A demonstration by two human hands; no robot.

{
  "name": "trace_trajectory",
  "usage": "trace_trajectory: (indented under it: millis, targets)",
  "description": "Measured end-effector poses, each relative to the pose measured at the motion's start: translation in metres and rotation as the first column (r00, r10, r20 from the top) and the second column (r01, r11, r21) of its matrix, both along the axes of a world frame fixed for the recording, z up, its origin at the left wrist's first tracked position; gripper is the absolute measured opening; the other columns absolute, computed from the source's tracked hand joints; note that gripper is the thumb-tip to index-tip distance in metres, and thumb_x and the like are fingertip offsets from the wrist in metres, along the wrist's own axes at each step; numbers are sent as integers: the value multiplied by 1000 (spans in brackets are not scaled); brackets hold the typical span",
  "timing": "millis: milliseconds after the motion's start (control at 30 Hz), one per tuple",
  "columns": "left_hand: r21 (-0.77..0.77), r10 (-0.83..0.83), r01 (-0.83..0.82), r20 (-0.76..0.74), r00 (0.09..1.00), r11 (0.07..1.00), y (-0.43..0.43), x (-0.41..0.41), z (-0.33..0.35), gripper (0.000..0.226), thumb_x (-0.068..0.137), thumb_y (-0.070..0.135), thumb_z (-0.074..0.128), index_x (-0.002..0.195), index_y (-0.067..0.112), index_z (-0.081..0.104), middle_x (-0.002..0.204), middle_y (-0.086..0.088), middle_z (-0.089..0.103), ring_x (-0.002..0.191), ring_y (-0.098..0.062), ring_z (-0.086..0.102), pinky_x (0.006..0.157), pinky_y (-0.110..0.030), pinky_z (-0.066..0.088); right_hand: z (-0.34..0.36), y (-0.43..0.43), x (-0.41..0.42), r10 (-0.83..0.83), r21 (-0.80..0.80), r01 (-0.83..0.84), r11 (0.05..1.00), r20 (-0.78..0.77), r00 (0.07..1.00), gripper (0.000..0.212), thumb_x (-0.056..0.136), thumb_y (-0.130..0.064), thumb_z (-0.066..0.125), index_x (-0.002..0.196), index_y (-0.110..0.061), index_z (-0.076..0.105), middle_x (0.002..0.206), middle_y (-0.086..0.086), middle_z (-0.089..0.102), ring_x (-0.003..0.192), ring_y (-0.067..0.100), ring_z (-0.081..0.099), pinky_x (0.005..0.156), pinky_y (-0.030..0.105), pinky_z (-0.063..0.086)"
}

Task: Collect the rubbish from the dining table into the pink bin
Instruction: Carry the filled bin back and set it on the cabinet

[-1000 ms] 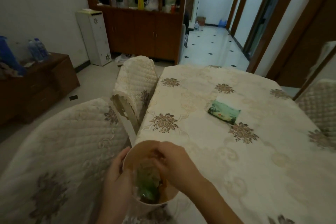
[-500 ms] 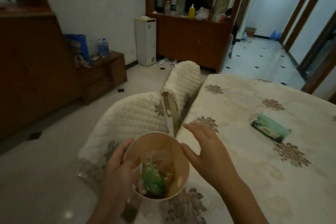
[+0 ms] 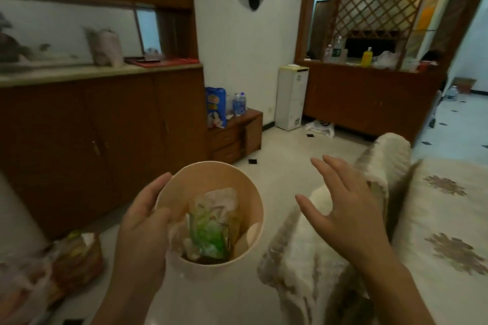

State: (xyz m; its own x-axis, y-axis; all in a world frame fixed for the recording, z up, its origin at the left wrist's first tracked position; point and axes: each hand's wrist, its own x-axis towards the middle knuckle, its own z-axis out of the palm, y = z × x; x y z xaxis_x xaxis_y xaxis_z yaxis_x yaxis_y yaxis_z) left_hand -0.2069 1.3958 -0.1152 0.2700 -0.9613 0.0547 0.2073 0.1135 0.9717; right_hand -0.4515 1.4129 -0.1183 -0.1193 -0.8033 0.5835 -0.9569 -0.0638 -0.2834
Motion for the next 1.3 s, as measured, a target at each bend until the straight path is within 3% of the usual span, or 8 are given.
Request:
trace_trajectory:
  millis: [167, 400, 533, 633, 700, 1000, 1133, 1300]
  targets:
    - [74, 95, -93, -31, 995, 993, -34, 82, -19, 58, 76, -10, 40, 112, 30, 60, 121, -8, 58, 110, -31, 55, 78, -43, 50, -17, -48, 80, 119, 66, -119, 991, -1, 993, 65, 76, -47, 61, 132, -24, 35, 138, 7, 45, 128, 25, 39, 104, 42, 32]
    - [199, 208, -194, -54, 977, 961, -86, 141, -41, 64, 74, -12, 40, 123, 28, 54, 120, -7, 57, 107, -34, 55, 71, -43, 50, -42, -123, 144, 243, 119, -246, 962, 41, 969, 65, 72, -55, 43, 127, -20, 42, 129, 9, 54, 122, 29, 46, 99, 49, 42]
    - [247, 259, -242, -38, 965, 938, -138, 154, -45, 64, 77, -13, 37, 125, 25, 53, 108, -3, 55, 103, -30, 52, 80, -50, 49, -60, -184, 169, 285, 170, -289, 942, 53, 957, 66, 72, -56, 46, 130, -25, 39, 135, 4, 50, 128, 24, 40, 105, 42, 33]
    - [250, 283, -267, -32, 959, 931, -192, 158, -50, 64, 77, -13, 37, 127, 23, 52, 111, -7, 56, 102, -33, 53, 70, -44, 50, -74, -241, 184, 332, 215, -339, 916, 72, 941, 69, 71, -55, 53, 132, -29, 35, 139, -1, 45, 131, 21, 35, 104, 34, 24]
    - [239, 295, -280, -28, 955, 930, -234, 159, -52, 62, 77, -14, 37, 126, 21, 53, 105, -7, 57, 97, -34, 53, 61, -38, 47, -79, -285, 189, 356, 213, -363, 907, 73, 932, 69, 70, -54, 55, 132, -29, 37, 138, -1, 47, 130, 21, 37, 103, 35, 25]
    - [166, 366, -355, -37, 930, 920, -423, 160, -21, 60, 77, -14, 39, 124, 21, 55, 111, -6, 59, 100, -27, 55, 67, -36, 46, -46, -489, 179, 396, 199, -405, 893, 86, 914, 70, 77, -54, 57, 136, -33, 26, 145, -7, 35, 136, 16, 24, 109, 36, 21]
    - [170, 346, -339, -18, 938, 925, -499, 160, -11, 59, 79, -10, 39, 121, 28, 56, 98, 8, 55, 94, -23, 54, 72, -42, 50, -44, -562, 174, 382, 234, -390, 891, 81, 921, 73, 79, -54, 56, 138, -36, 17, 149, -10, 25, 139, 13, 14, 112, 34, 15]
    - [198, 301, -293, -8, 954, 935, -611, 160, -18, 61, 79, -8, 39, 125, 29, 54, 123, -4, 52, 111, -30, 51, 80, -50, 51, -50, -657, 175, 336, 215, -340, 916, 55, 940, 71, 76, -52, 58, 136, -31, 27, 146, -5, 35, 137, 18, 22, 112, 41, 22]
